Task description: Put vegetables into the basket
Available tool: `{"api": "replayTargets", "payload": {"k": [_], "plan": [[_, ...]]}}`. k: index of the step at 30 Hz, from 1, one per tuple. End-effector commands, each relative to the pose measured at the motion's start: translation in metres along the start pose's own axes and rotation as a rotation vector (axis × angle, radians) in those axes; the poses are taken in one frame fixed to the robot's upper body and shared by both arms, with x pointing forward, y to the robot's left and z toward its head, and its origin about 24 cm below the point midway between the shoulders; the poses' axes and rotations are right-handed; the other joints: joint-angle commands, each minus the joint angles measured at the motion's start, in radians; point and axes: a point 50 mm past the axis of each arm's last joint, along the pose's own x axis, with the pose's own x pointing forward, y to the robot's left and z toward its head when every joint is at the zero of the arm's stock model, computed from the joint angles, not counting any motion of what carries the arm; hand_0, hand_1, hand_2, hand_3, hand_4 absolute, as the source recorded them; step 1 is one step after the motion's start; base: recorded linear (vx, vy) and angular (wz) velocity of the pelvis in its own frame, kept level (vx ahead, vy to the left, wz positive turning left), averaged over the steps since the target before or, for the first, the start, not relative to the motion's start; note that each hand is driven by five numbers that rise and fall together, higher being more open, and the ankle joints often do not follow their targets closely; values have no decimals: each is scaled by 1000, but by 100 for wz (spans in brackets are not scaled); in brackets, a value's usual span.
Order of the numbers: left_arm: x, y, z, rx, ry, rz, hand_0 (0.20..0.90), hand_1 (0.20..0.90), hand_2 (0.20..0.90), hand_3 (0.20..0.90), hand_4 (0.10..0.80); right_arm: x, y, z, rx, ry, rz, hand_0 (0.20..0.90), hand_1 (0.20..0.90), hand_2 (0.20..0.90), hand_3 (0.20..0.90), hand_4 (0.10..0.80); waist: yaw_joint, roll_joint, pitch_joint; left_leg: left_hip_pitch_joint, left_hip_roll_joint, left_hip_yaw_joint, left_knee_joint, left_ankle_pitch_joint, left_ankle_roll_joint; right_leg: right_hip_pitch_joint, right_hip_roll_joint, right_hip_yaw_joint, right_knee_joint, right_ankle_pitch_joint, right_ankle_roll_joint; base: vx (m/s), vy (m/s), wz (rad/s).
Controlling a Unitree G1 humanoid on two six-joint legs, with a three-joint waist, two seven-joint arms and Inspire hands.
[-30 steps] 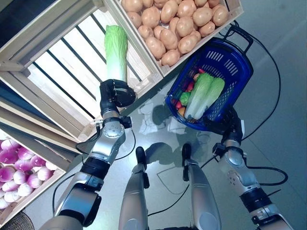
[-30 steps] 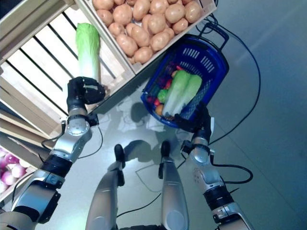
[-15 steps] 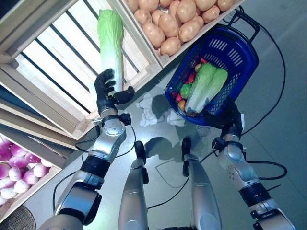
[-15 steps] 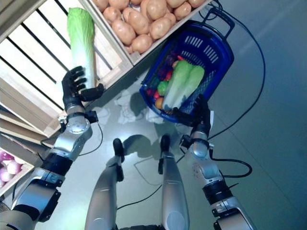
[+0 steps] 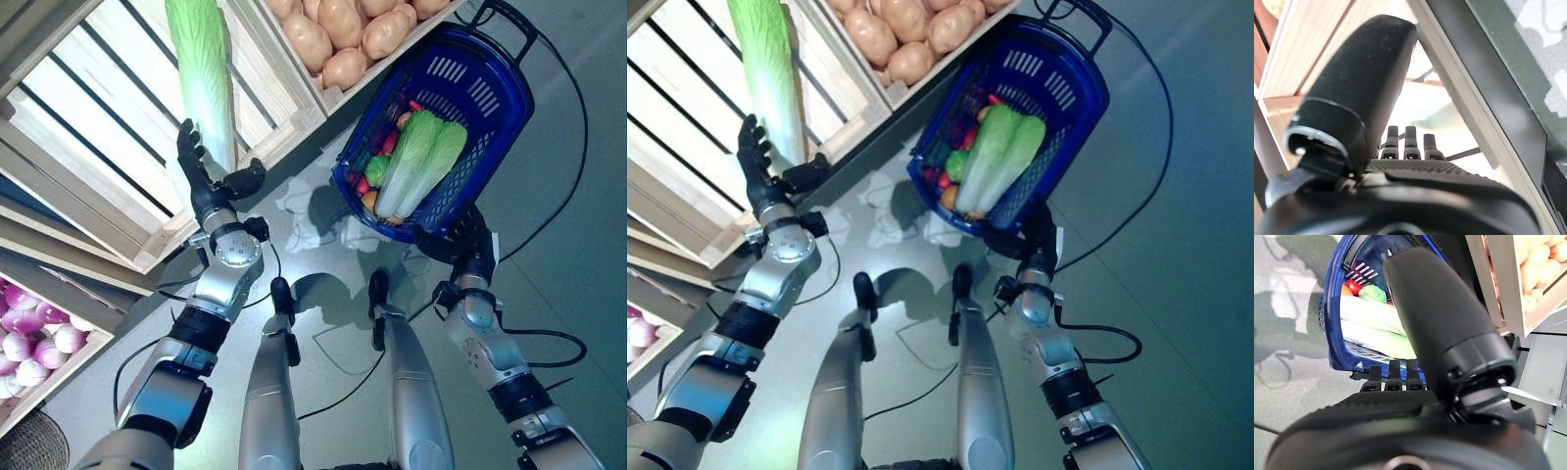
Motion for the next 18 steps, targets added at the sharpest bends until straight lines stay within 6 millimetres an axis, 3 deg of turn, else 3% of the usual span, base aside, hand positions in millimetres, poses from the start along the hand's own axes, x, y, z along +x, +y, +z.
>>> {"api": "replayTargets", "payload": {"k": [1, 18], "plan": [[14, 2, 50, -80, -198, 118, 900, 900, 900, 900, 800, 2, -4, 43, 90, -175, -31, 900, 900, 900, 900, 800, -10, -22, -1, -70, -32, 27, 124, -74, 32, 43, 44, -21, -24, -5, -43, 0, 0, 0], [22, 13, 59, -95, -233, 286, 900, 900, 900, 900, 800, 8, -5, 50, 60, -175, -52, 900, 900, 900, 900, 800, -9, 0, -1, -174, -28, 12, 223, -120, 36, -84, 23, -4, 85, -24, -41, 0, 0, 0]]}}
